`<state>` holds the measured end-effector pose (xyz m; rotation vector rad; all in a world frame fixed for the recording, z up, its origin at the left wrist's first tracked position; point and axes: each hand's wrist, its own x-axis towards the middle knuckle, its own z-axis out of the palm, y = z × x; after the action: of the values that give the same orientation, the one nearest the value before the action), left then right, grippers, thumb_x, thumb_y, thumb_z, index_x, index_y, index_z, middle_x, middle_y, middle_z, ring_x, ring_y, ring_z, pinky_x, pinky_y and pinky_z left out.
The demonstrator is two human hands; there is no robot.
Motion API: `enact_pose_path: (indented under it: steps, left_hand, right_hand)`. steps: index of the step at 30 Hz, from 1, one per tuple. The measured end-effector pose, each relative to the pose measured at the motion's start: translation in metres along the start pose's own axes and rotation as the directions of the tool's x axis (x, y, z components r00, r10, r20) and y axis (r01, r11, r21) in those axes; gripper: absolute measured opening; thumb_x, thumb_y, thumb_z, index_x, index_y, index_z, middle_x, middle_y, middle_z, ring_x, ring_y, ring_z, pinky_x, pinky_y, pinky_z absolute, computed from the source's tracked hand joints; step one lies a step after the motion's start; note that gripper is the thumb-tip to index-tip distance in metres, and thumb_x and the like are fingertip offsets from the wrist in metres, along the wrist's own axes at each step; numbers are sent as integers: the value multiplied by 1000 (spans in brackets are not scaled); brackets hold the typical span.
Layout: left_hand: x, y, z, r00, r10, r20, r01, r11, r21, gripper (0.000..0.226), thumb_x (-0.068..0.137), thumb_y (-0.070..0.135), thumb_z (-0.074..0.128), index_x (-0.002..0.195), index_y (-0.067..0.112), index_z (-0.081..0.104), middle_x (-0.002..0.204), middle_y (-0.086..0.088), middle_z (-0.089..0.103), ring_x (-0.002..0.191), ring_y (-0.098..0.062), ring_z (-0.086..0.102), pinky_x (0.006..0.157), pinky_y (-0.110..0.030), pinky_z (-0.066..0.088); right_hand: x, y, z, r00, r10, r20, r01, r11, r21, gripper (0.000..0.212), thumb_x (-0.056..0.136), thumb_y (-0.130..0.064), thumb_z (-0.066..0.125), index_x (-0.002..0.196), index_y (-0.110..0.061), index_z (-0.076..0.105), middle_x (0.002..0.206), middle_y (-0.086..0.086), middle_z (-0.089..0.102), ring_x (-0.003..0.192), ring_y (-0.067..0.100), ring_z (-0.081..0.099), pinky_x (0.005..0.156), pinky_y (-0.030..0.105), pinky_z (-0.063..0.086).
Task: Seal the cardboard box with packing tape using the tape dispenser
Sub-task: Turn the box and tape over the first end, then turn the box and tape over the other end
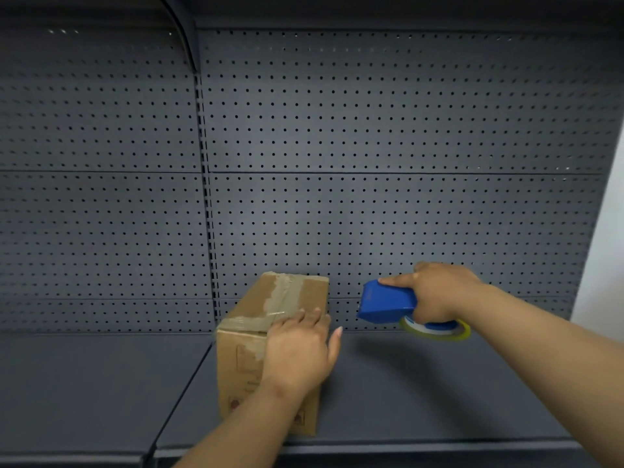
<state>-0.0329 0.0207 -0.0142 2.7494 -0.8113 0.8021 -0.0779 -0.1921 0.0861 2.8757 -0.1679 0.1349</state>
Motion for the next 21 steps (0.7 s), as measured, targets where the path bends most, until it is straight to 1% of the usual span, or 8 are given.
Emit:
enact_pose_path:
  steps: [7,10,12,14,16,18,20,21]
  left_hand:
    - [1,-8,0,998,61,-3,-61,997,-54,38,76,35,41,78,25,78,83,10,76,75,-10,72,61,-23,55]
    - [-5,-19,-5,993,113,-39,-117,986,-121,37,78,34,41,83,28,77,87,14,75,79,-5,71,59,-19,55]
    - [-11,-28,-6,981,174,-92,-188,964,-186,35,82,34,42,92,30,75,93,17,73,87,-1,69,66,-18,55]
    - [-13,-41,-5,952,277,-127,-300,928,-222,34,87,35,42,102,31,72,103,19,71,98,1,65,80,-17,51]
    - [-10,-54,-9,938,333,-96,-347,902,-257,42,93,47,33,118,32,63,117,19,64,111,2,56,95,-18,41]
    - [-6,-74,-12,934,355,-30,-352,905,-241,59,91,59,13,134,34,44,132,19,48,123,5,39,106,-20,26]
    - [-3,-99,-13,918,395,-25,-394,905,-160,55,92,57,8,137,35,34,134,18,44,126,2,32,108,-20,27]
    - [-2,-112,-16,919,393,41,-384,912,-144,51,94,55,9,136,37,32,135,16,44,128,-2,32,108,-21,27]
  right_hand:
    - [-2,2,-10,999,-3,-46,5,999,34,71,81,-38,52,136,-62,14,101,-2,41,89,18,46,65,28,39]
    - [-3,7,-15,998,26,-64,-21,997,68,72,80,-39,53,135,-62,14,100,-3,41,90,18,47,66,29,42]
    - [-4,9,-18,996,43,-72,-38,997,74,72,80,-39,53,136,-62,13,100,-2,42,90,19,50,65,29,42]
    - [-2,12,-20,995,61,-84,-56,996,67,72,81,-40,52,136,-62,12,100,-1,43,89,19,52,63,28,42]
    - [0,16,-22,991,90,-96,-83,994,71,72,81,-40,52,136,-62,12,101,0,44,88,20,52,62,28,42]
    - [2,18,-24,987,116,-110,-108,991,78,72,81,-41,53,137,-60,12,100,0,43,88,20,51,63,28,42]
    - [4,18,-25,985,132,-113,-124,989,77,73,82,-41,53,138,-59,11,98,0,41,88,20,51,64,28,44]
    - [6,17,-25,984,137,-112,-129,989,76,72,82,-41,53,138,-59,10,98,0,41,88,20,51,65,29,45]
